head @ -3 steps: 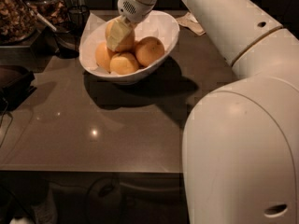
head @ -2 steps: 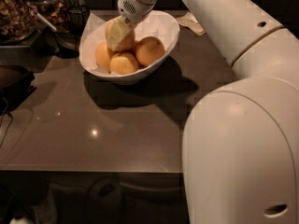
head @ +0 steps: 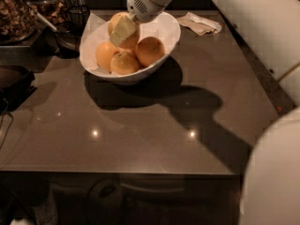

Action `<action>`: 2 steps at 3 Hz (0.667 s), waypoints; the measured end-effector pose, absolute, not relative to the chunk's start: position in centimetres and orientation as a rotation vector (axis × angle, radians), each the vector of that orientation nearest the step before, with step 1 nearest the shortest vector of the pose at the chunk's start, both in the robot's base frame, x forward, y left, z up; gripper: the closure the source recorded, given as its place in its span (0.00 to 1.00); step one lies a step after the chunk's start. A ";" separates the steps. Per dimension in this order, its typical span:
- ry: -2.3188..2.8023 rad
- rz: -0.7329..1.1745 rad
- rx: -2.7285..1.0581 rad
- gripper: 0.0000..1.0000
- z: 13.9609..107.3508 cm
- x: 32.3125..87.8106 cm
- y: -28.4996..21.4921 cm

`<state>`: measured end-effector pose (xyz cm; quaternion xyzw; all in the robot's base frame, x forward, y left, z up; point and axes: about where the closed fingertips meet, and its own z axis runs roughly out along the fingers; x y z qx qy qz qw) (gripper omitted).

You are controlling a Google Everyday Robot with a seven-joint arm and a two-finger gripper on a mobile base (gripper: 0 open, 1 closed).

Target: Pick orange from white bowl

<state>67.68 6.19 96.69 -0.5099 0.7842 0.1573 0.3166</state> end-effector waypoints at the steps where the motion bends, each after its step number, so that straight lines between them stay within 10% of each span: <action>1: 2.005 0.465 -1.295 1.00 98.1 64.5 5.3; 2: 2.011 0.468 -1.292 1.00 97.7 64.4 5.1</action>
Offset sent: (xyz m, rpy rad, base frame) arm -0.0286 -0.0079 0.0126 0.0692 -0.0271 -0.0006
